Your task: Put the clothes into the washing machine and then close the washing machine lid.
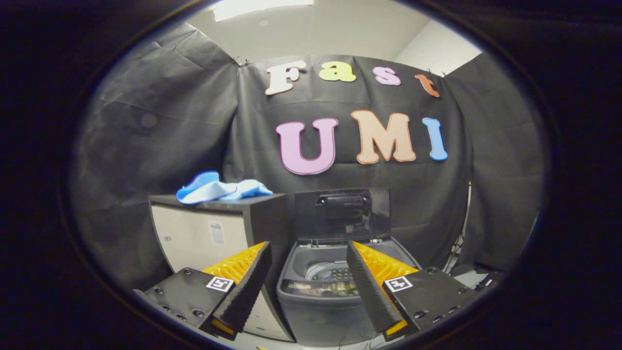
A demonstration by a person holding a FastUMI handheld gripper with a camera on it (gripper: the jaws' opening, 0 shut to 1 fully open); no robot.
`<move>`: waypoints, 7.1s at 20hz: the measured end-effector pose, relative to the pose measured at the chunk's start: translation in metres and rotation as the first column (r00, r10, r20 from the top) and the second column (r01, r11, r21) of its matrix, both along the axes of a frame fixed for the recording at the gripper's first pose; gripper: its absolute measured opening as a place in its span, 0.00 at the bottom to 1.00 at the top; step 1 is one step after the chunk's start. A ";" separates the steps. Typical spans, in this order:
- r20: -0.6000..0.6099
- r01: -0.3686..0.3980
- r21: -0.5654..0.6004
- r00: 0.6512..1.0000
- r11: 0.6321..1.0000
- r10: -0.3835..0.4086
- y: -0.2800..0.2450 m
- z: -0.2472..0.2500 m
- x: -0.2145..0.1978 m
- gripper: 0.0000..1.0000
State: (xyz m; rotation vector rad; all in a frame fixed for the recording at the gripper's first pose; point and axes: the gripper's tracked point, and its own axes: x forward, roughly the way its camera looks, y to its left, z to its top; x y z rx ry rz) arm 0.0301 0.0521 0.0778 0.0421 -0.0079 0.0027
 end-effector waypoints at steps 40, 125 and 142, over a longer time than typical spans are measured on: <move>-0.624 -0.320 0.174 0.696 0.931 0.355 0.278 -0.005 0.287 0.33; -0.150 -0.008 -0.126 0.989 0.992 -0.011 -0.195 0.075 0.260 0.99; 0.097 0.163 -0.255 0.985 0.953 -0.143 -0.126 0.118 0.401 0.97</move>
